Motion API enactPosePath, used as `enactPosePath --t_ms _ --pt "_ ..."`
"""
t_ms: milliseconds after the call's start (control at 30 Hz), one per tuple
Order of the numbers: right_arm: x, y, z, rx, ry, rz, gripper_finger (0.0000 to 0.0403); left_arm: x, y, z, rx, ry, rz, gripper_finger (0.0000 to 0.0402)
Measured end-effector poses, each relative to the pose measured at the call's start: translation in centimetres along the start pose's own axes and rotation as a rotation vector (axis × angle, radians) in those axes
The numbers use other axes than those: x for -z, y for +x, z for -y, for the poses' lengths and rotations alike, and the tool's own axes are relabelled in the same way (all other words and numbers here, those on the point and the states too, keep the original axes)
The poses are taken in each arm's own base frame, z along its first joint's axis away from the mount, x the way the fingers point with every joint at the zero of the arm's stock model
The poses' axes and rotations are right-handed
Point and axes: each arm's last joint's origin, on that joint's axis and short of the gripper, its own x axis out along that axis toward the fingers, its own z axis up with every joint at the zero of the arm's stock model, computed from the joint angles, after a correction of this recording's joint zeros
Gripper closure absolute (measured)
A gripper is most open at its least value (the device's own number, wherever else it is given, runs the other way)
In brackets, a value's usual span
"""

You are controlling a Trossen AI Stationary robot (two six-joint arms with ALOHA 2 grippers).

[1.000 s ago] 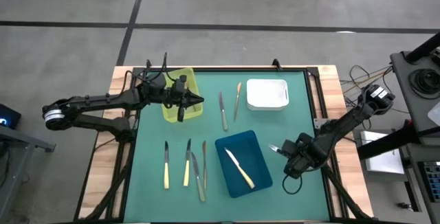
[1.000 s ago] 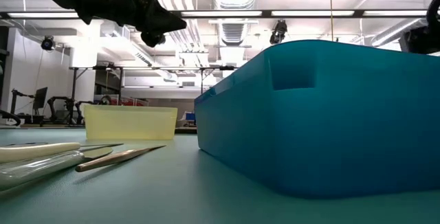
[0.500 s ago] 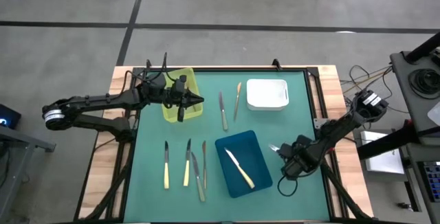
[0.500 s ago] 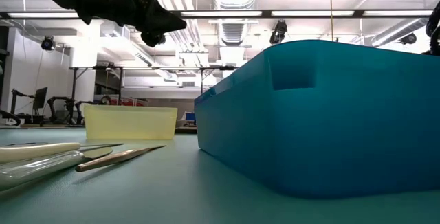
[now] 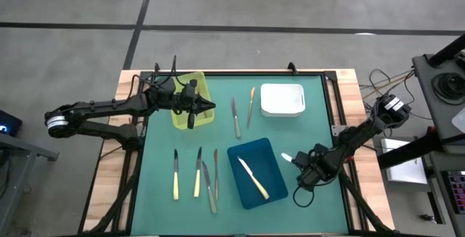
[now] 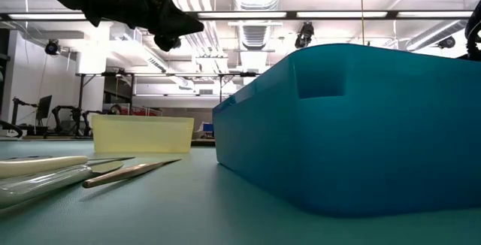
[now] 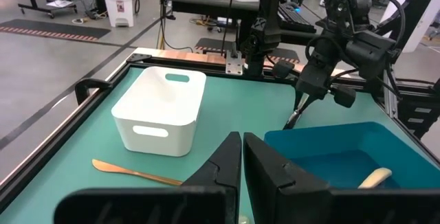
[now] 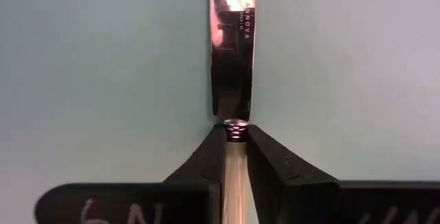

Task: Sort silverware by color (type)
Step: Put the bottom right green knife into the white bin

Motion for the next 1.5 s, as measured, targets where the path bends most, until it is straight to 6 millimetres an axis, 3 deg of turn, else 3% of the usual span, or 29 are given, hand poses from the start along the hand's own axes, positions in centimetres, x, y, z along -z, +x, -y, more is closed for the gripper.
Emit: enactPosePath --t_ms 500,633,800,1000,1167,1500 --pt "0.2 -4.3 2.9 -0.078 0.185 0.197 0.0399 0.0 0.0 0.0 0.0 -0.001 -0.001 0.0402" --pt "0.5 -4.8 3.0 -0.136 0.245 0.13 0.0397 0.0 0.0 0.0 0.0 -0.001 -0.002 0.0402" --pt "1.1 -4.8 3.3 -0.184 0.454 -0.021 0.0396 0.0 0.0 0.0 0.0 -0.004 -0.001 0.0402" --pt "0.9 -4.7 3.0 -0.213 0.713 -0.057 0.039 0.0 0.0 0.0 0.0 -0.01 0.0 0.0402" --pt "0.8 -4.7 2.8 -0.225 0.775 -0.064 0.0347 0.0 0.0 0.0 0.0 -0.016 0.0 0.0402" --pt "0.8 -4.6 3.2 -0.184 0.901 -0.029 0.0191 0.0 0.0 0.0 0.0 -0.019 -0.001 0.0402"
